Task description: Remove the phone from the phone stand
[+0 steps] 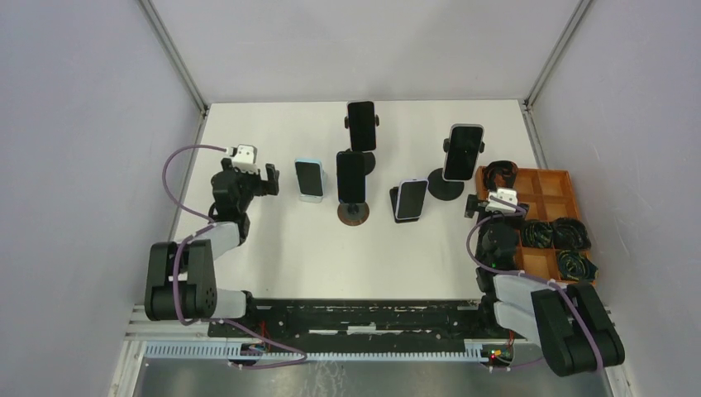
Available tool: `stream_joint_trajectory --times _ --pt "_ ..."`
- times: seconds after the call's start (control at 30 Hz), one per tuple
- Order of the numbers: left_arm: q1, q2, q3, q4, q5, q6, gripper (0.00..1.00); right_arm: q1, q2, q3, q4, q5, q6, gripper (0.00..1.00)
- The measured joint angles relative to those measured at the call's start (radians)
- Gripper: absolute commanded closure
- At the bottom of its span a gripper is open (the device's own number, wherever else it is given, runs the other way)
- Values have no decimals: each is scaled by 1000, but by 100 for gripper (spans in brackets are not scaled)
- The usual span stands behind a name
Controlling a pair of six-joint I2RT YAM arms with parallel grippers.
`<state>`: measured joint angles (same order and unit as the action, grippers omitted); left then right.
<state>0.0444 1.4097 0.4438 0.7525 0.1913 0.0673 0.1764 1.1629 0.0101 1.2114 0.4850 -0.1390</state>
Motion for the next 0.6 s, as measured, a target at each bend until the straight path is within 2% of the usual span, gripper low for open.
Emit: stream_joint_trajectory --times 0.17,0.33,0.5,0.6 --pt "60 -74 67 -213 105 54 0 32 -177 0 -254 56 71 2" --pt "148 -64 219 -529 296 162 0 48 -373 1 -454 108 157 2" --pt "171 0 404 -822 503 329 0 60 -439 32 -697 91 294 2" --pt "171 32 448 -943 602 415 0 75 -493 48 -834 63 400 2"
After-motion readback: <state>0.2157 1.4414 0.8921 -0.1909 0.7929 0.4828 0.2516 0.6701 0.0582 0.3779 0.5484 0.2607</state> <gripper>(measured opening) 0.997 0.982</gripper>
